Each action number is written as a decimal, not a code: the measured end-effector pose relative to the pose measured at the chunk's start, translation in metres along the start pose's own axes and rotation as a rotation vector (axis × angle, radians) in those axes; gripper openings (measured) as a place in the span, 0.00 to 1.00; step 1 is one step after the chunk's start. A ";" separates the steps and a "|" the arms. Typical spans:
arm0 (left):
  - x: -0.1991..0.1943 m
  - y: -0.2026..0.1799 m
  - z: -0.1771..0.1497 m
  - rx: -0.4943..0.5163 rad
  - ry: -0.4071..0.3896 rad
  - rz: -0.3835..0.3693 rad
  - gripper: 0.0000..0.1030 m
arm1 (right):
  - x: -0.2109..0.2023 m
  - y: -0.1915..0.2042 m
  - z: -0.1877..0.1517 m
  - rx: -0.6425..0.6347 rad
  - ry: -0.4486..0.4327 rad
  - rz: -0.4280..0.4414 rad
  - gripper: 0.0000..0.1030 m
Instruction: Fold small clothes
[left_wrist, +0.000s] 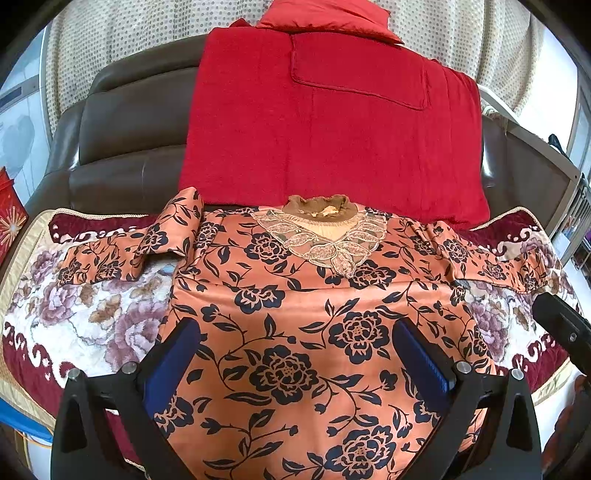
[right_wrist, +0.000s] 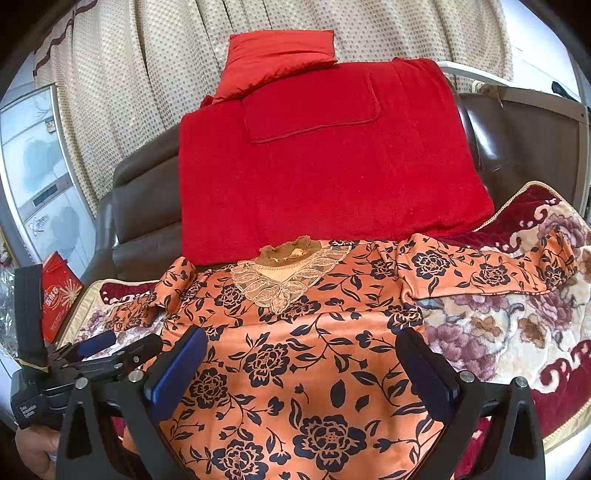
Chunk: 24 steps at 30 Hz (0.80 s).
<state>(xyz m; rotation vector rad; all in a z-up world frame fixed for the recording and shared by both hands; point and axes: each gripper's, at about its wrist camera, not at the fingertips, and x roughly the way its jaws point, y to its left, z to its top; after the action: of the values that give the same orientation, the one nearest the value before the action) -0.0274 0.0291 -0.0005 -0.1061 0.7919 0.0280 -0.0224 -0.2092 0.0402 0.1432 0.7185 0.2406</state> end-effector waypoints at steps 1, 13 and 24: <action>0.001 0.000 0.000 0.001 0.001 -0.001 1.00 | 0.000 0.000 0.000 -0.004 0.001 -0.003 1.00; 0.048 0.132 -0.013 -0.210 0.080 0.244 1.00 | 0.033 -0.135 -0.036 0.404 0.154 0.066 1.00; 0.103 0.263 -0.007 -0.376 0.114 0.495 1.00 | 0.065 -0.376 -0.032 0.950 -0.020 -0.096 1.00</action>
<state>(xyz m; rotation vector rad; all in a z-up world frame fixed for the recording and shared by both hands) 0.0228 0.2879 -0.1006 -0.2667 0.9044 0.6458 0.0670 -0.5524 -0.1048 1.0092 0.7705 -0.2131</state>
